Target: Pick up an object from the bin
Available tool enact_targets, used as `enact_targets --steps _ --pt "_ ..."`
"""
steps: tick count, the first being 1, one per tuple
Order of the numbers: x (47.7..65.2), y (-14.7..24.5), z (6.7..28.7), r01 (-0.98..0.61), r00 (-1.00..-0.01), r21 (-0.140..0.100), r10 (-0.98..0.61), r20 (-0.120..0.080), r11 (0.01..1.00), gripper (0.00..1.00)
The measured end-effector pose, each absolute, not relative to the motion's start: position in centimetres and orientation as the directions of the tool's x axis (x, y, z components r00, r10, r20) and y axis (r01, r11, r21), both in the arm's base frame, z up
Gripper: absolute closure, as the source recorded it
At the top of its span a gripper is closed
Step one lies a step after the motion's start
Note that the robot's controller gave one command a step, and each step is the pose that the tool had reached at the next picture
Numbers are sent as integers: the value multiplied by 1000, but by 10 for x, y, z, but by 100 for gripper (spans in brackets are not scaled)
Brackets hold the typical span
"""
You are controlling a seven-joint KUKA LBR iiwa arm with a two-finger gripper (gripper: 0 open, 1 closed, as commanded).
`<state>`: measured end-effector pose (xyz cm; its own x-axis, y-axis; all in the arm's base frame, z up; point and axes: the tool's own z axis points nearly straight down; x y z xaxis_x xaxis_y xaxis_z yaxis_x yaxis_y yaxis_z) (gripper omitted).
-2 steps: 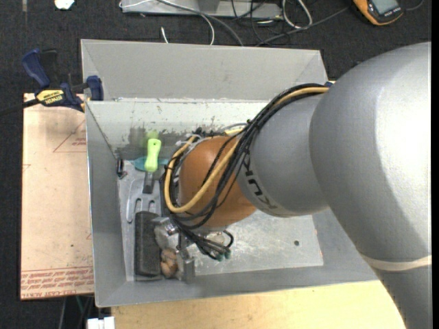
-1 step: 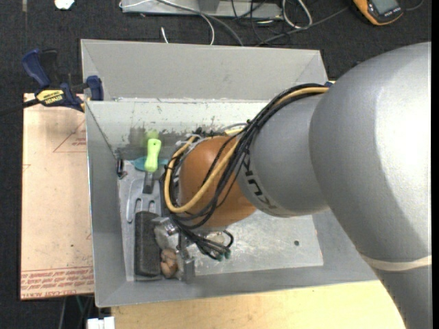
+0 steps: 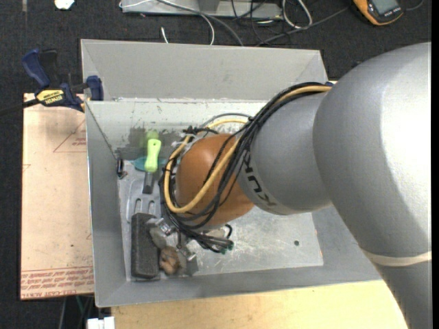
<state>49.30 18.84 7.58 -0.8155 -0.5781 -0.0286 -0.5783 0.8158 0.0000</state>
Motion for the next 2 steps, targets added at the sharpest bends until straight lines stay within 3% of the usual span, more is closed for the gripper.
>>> enact_targets --steps 1,2 --pt "496 190 75 -598 -801 0 -598 -26 801 100" --pt "494 196 142 -618 -786 1 -618 -23 786 100"
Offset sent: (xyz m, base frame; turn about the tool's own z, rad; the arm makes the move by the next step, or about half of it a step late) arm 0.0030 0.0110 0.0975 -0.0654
